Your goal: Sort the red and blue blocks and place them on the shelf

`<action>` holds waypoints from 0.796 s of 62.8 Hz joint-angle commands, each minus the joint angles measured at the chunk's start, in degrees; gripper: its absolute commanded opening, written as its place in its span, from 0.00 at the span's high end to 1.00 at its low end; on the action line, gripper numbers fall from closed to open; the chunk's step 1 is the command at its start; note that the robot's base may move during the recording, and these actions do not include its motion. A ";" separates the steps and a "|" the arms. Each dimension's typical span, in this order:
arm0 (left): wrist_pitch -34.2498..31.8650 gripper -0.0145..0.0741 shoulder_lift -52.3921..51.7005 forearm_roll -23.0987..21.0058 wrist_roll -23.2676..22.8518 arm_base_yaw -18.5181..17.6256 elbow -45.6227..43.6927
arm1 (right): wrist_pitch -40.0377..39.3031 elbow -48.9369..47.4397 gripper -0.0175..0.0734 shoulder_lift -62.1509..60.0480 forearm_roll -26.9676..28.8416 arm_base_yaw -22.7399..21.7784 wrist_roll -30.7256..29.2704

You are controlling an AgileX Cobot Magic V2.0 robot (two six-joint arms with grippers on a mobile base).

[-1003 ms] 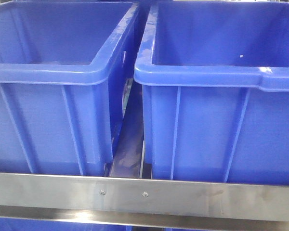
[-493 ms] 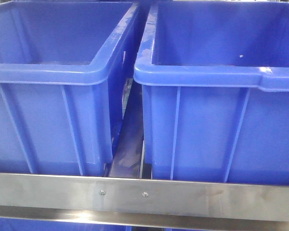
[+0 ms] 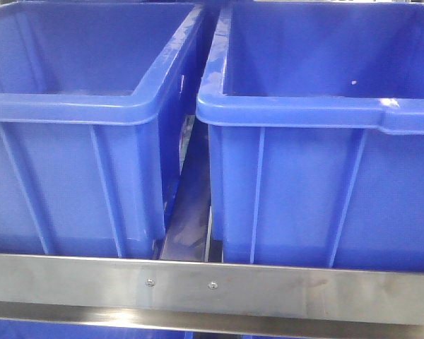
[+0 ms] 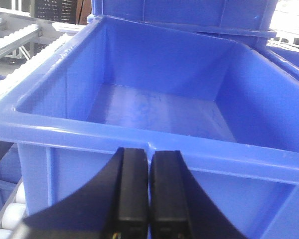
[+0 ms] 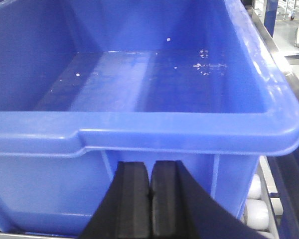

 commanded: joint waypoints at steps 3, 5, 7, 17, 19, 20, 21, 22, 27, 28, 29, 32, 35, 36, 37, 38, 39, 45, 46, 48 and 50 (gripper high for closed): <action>-5.07 0.70 -1.16 -0.36 0.06 -0.07 1.70 | -5.37 0.13 0.75 -0.97 -0.64 -0.32 -0.52; -5.07 0.70 -1.16 -0.36 0.06 -0.07 1.70 | -5.37 0.13 0.75 -0.97 -0.64 -0.32 -0.52; -5.07 0.70 -1.16 -0.36 0.06 -0.07 1.70 | -5.37 0.13 0.75 -0.97 -0.64 -0.32 -0.52; -5.07 0.70 -1.16 -0.36 2.08 -0.07 1.70 | -5.37 0.13 0.75 -0.97 -0.64 -0.32 -0.52; -5.07 0.70 -1.16 -0.36 2.69 -0.07 1.70 | -5.37 0.13 0.75 -0.97 -0.64 -0.32 -0.52; -5.07 0.70 -1.16 -0.47 3.10 -0.07 1.70 | -5.37 0.13 0.75 -0.97 -0.64 -0.32 -0.52; -5.07 0.70 -1.16 -0.47 3.35 -0.07 1.70 | -5.37 0.13 0.75 -0.97 -0.64 -0.32 -0.52; -5.07 0.70 -1.16 -0.47 3.50 -0.07 1.70 | -5.37 0.13 0.75 -0.97 -0.64 -0.32 -0.52; -5.07 0.70 -1.16 -0.47 3.60 -0.07 1.70 | -5.37 0.13 0.75 -0.97 -0.64 -0.32 -0.52; -5.07 0.70 -1.16 -0.47 3.60 -0.07 1.70 | -5.37 0.13 0.75 -0.97 -0.64 -0.32 -0.52; -5.07 0.70 -1.16 -0.47 3.60 -0.07 1.70 | -5.37 0.13 0.75 -0.97 -0.64 -0.32 -0.52; -5.07 0.70 -1.16 -0.47 4.10 -0.07 1.70 | -5.37 0.13 0.75 -0.97 -0.64 -0.32 -0.52; -5.07 0.70 -1.16 -0.47 5.43 -0.07 1.70 | -5.37 0.13 0.75 -0.97 -0.64 -0.32 -0.52; -5.07 0.70 -1.16 -0.47 5.73 -0.07 1.70 | -5.37 0.13 0.75 -0.97 -0.64 -0.32 -0.52; -5.07 0.70 -1.16 -0.47 6.14 -0.07 1.70 | -5.37 0.13 0.75 -0.97 -0.64 -0.32 -0.52; -5.07 0.70 -1.16 -0.47 6.48 -0.07 1.70 | -5.37 0.13 0.75 -0.97 -0.64 -0.32 -0.52; -5.07 0.70 -1.16 -0.47 6.73 -0.07 1.70 | -5.37 0.13 0.75 -0.97 -0.64 -0.32 -0.52; -5.29 0.70 -1.16 -0.47 9.00 -0.07 1.70 | -5.37 0.13 0.75 -0.97 -0.64 -0.32 -0.52; -5.39 0.70 -1.16 -0.47 9.36 -0.07 1.70 | -5.37 0.13 0.75 -0.97 -0.64 -0.32 -0.52; -5.75 0.70 -1.16 -0.47 9.97 -0.07 1.70 | -5.37 0.13 0.75 -0.97 -0.64 -0.32 -0.52; -6.12 0.70 -1.16 -0.47 10.69 -0.07 1.70 | -5.37 0.13 0.75 -0.97 -0.64 -0.32 -0.52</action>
